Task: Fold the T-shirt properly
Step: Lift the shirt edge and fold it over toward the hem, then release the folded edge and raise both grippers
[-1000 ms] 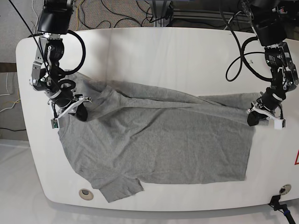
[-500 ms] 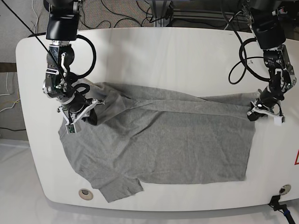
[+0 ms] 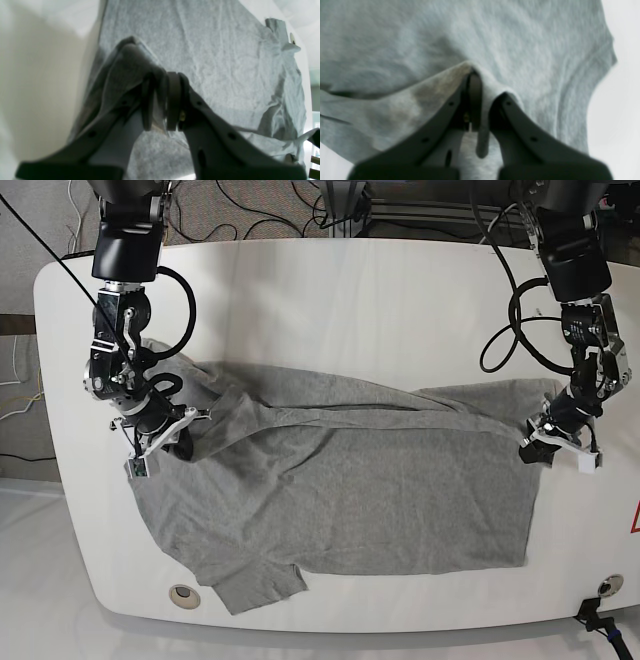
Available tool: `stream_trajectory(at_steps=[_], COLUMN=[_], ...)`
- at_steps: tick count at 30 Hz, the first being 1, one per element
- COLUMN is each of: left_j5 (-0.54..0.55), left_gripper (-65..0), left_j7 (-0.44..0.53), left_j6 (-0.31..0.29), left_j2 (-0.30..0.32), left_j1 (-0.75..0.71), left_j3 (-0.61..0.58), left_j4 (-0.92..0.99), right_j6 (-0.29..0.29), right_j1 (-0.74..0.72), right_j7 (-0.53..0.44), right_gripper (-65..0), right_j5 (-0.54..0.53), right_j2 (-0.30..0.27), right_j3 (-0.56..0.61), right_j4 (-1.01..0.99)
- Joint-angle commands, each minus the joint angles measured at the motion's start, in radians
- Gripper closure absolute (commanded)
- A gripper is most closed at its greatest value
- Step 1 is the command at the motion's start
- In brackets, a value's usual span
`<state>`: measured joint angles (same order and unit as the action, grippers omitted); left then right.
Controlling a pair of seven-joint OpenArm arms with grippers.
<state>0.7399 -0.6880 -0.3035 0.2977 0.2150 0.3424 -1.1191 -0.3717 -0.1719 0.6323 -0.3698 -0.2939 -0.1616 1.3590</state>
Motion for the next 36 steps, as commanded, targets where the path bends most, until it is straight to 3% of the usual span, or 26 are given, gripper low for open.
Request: stream_trajectory(at_steps=[1, 6, 10, 13, 16, 20, 22, 27, 31, 36], left_j5=[0.011, -0.067, -0.125, -0.171, -0.245, -0.288, -0.29, -0.29, -0.29, -0.291], left_gripper=[-8.2, -8.3, -9.1, -23.9, -37.7, -44.1, -45.3, -44.3, -38.9, -38.9], left_j7=[0.02, 0.038, 0.04, 0.04, 0.04, 0.038, 0.04, 0.073, 0.185, 0.281], left_j6=[-0.007, -0.007, -0.007, -0.007, -0.007, -0.012, -0.041, -0.151, -0.158, -0.156], left_j2=[0.021, 0.018, 0.018, 0.019, 0.022, 0.067, 0.091, 0.153, 0.159, 0.151], left_j1=[0.028, 0.03, 0.03, 0.03, 0.03, 0.022, 0.007, -0.081, -0.237, -0.392], left_j3=[-0.004, -0.007, -0.009, -0.007, -0.006, -0.01, -0.012, -0.004, -0.004, -0.004], left_j4=[-0.017, -0.019, -0.019, -0.023, -0.023, -0.025, -0.025, -0.135, -0.286, -0.418], right_j6=[-0.006, -0.006, -0.006, 0.0, 0.0, -0.003, -0.003, -0.003, -0.005, -0.005], right_j1=[-0.036, -0.054, -0.054, -0.054, -0.054, -0.035, 0.012, 0.137, 0.242, 0.367], right_j7=[-0.03, -0.032, -0.032, -0.032, -0.032, -0.055, -0.073, -0.07, -0.07, -0.073], right_gripper=[0.0, 0.0, 0.0, 0.0, -19.2, -40.4, -43.2, -43.2, -43.2, -43.2], right_j5=[-0.016, 0.078, 0.087, 0.088, 0.091, 0.179, 0.199, 0.202, 0.202, 0.197], right_j2=[-0.017, -0.011, -0.011, -0.012, -0.018, -0.032, -0.035, -0.04, -0.04, -0.04], right_j3=[-0.003, -0.003, -0.003, -0.003, -0.003, -0.006, -0.011, -0.08, -0.126, -0.174], right_j4=[0.018, 0.018, 0.018, 0.018, 0.024, 0.092, 0.153, 0.299, 0.377, 0.415])
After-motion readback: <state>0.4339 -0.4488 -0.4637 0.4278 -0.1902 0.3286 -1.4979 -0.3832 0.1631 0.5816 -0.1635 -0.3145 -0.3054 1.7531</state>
